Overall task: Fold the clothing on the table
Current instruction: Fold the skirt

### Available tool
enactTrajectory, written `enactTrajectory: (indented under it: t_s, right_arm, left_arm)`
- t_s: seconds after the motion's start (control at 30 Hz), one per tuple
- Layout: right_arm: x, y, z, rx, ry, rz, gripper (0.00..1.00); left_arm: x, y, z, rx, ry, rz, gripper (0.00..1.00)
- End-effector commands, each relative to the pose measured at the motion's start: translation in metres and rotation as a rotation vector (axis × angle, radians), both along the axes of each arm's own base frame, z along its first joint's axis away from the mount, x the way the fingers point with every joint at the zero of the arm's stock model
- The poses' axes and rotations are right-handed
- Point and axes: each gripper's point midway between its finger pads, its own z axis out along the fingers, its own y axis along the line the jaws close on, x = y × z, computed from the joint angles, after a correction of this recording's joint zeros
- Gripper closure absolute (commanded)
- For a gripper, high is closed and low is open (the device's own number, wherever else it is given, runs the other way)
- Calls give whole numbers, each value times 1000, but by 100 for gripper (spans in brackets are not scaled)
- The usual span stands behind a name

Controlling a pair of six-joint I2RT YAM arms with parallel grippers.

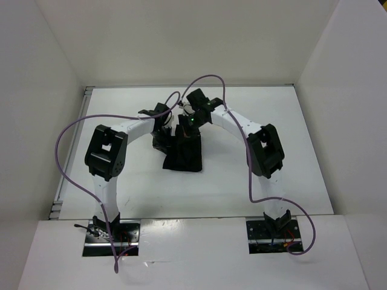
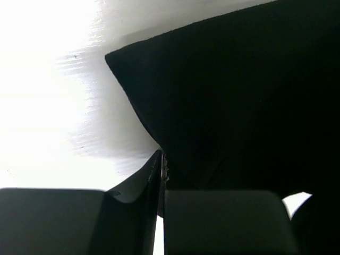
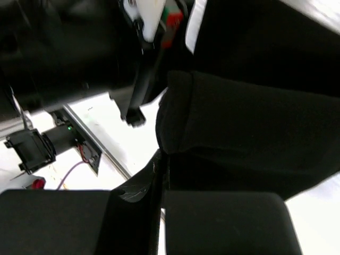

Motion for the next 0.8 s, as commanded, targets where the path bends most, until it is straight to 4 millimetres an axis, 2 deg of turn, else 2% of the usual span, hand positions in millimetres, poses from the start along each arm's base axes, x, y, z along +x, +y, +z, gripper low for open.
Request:
enactTrajectory:
  t_s: [0.0, 0.17, 0.2, 0.27, 0.3, 0.37, 0.4, 0.53, 0.6, 0.63, 0.67, 0.7, 0.73, 0.77]
  right_arm:
    - [11, 26, 21, 93, -49, 25, 100]
    - [17, 34, 3, 98, -14, 39, 100]
    - [14, 40, 8, 112, -19, 54, 100]
    - [13, 41, -1, 106, 5, 58, 100]
    - [11, 46, 3, 111, -3, 68, 100]
    - [11, 48, -3, 113, 17, 66, 100]
    - [10, 52, 1, 120, 8, 76, 100]
    - [10, 54, -13, 114, 38, 72, 100]
    - [10, 59, -14, 136, 45, 77, 99]
    - [7, 62, -13, 164, 70, 90, 84]
    - [8, 66, -9, 191, 60, 103, 73]
    - [5, 67, -13, 204, 84, 110, 73]
    - [0, 70, -7, 240, 100, 137, 73]
    - [1, 75, 4, 280, 89, 148, 67]
  left_arm:
    - [-11, -1, 7, -10, 12, 8, 92]
    - [-15, -1, 11, -15, 15, -3, 92]
    - [-17, 1, 12, -8, 10, -1, 92]
    - [-18, 5, 13, -7, 11, 8, 92]
    - [-18, 6, 13, -7, 11, 8, 92]
    - [-20, 8, 11, -12, 24, 15, 92]
    - [-19, 8, 14, -16, 15, 15, 92]
    - [-16, 16, 22, -18, 1, 25, 92]
    - [-12, 27, 29, 2, -21, 52, 93]
    - [-10, 26, 36, -2, -35, 52, 93]
    - [-1, 32, 45, -3, -65, 71, 93]
    - [4, 41, 58, -2, -91, 96, 93]
    - [6, 45, 67, -2, -103, 97, 93]
    - [15, 50, 82, 2, -146, 104, 93]
